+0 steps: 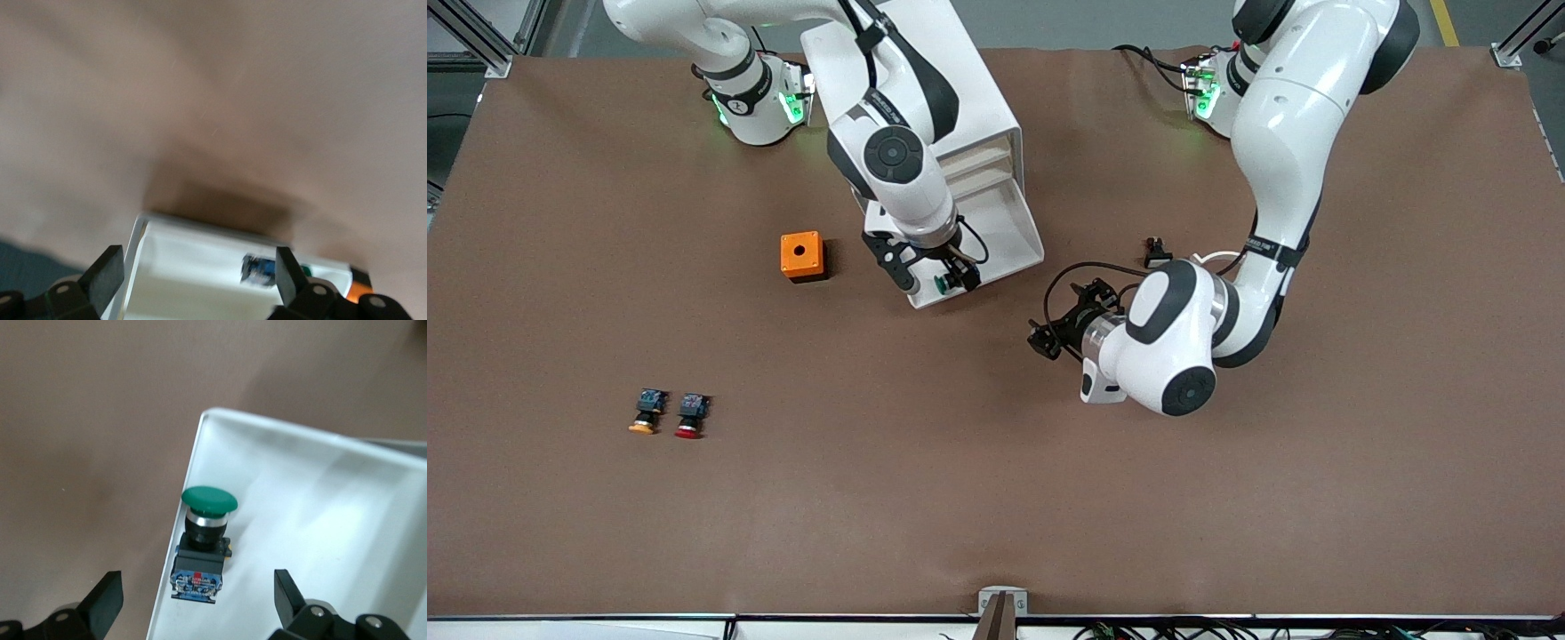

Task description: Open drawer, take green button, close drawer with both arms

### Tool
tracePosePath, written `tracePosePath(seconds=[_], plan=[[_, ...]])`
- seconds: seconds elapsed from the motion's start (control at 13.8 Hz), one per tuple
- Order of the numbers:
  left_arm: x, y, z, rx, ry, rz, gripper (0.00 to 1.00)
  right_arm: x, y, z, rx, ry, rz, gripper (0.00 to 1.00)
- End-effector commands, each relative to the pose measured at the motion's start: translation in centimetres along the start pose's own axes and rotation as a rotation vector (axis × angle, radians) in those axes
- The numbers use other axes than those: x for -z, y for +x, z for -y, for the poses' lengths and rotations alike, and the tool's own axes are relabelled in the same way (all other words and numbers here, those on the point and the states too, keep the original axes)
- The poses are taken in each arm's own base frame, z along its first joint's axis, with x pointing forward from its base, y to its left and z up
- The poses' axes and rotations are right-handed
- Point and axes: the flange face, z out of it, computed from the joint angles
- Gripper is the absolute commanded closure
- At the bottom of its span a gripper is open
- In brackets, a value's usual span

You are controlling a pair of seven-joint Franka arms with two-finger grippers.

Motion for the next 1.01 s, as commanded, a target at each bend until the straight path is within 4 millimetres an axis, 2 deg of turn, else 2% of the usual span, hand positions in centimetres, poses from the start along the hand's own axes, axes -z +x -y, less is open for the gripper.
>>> tracePosePath(seconds=[0.0, 0.07, 0.22, 0.29, 0.43, 0.51, 0.65, 0.72, 0.87, 0.94], plan=[[1.1, -2.5, -1.1, -0.073, -0.015, -0.22, 0.0, -1.7, -1.0, -0.1, -0.02, 0.012, 0.007, 0.0], [1.4, -3.8, -1.8, -0.083, -0.033, -0.302, 0.0, -2.3, -1.2, -0.4, -0.02, 0.01, 0.004, 0.0], [2.7, -4.2, -2.3, -0.088, -0.072, -0.408, 0.0, -2.7, -1.1, -0.8, -0.019, 0.004, 0.0, 0.02], [3.5, -3.7, -2.3, -0.087, -0.094, -0.433, 0.0, -2.7, -1.1, -0.7, -0.018, 0.01, 0.0, 0.03], [4.1, -3.4, -2.6, -0.123, -0.116, -0.497, 0.0, -3.1, -1.0, -1.0, -0.017, 0.009, -0.004, 0.15], [4.3, -3.3, -2.6, -0.137, -0.111, -0.526, 0.0, -3.1, -1.0, -1.0, -0.017, 0.009, -0.004, 0.27], [4.4, -3.2, -2.6, -0.14, -0.108, -0.535, 0.0, -3.0, -1.0, -1.0, -0.017, 0.011, -0.003, 0.61], [4.3, -3.2, -2.6, -0.141, -0.107, -0.534, 0.0, -3.1, -1.0, -1.0, -0.015, 0.008, -0.004, 0.74], [3.7, -3.1, -2.7, -0.142, -0.104, -0.532, 0.0, -2.9, -0.9, -0.9, -0.012, 0.003, -0.003, 0.94], [3.6, -3.1, -2.9, -0.147, -0.108, -0.541, 0.0, -2.4, -0.8, -0.8, -0.007, 0.009, -0.002, 0.99]])
